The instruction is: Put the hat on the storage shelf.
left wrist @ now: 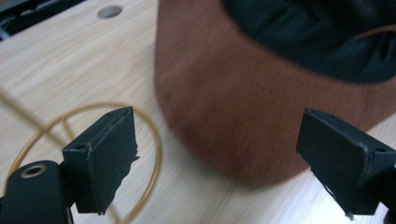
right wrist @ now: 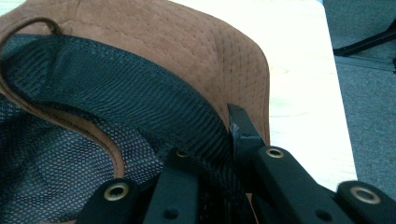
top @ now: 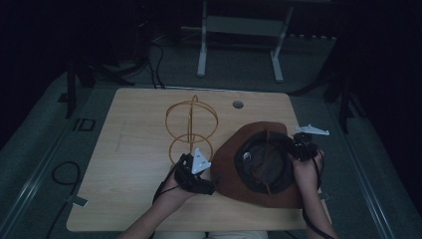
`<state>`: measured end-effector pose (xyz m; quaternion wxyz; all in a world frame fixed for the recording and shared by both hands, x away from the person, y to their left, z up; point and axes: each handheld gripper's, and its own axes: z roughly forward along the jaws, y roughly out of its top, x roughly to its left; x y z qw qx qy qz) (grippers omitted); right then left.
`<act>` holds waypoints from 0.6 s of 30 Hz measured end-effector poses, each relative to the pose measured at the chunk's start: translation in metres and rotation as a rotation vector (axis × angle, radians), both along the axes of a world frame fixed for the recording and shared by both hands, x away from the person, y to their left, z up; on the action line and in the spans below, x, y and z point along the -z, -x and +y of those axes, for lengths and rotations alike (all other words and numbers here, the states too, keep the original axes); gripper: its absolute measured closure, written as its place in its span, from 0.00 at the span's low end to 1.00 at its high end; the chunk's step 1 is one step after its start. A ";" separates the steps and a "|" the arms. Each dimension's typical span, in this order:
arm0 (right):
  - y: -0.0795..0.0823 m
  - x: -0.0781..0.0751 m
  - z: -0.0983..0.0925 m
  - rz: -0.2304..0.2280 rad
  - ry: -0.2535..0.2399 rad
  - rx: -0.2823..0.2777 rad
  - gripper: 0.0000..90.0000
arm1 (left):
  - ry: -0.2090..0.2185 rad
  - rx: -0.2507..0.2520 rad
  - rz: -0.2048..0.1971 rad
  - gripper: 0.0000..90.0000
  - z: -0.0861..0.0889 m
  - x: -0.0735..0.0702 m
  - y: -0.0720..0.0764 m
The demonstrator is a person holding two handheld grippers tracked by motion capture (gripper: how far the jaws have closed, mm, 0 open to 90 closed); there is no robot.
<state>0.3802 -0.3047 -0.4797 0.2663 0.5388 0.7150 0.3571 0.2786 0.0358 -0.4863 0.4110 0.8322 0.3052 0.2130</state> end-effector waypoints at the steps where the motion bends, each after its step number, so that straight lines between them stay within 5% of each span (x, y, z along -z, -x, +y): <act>1: 0.001 -0.001 0.000 -0.001 -0.003 -0.003 0.93 | -0.002 0.007 -0.004 0.14 -0.003 -0.002 -0.001; 10: 0.006 -0.004 0.005 -0.009 0.002 -0.026 0.93 | 0.024 0.055 -0.048 0.14 -0.041 -0.037 -0.016; 18: 0.010 -0.006 0.007 -0.019 -0.006 -0.032 0.93 | -0.011 0.077 -0.058 0.15 -0.074 -0.045 -0.033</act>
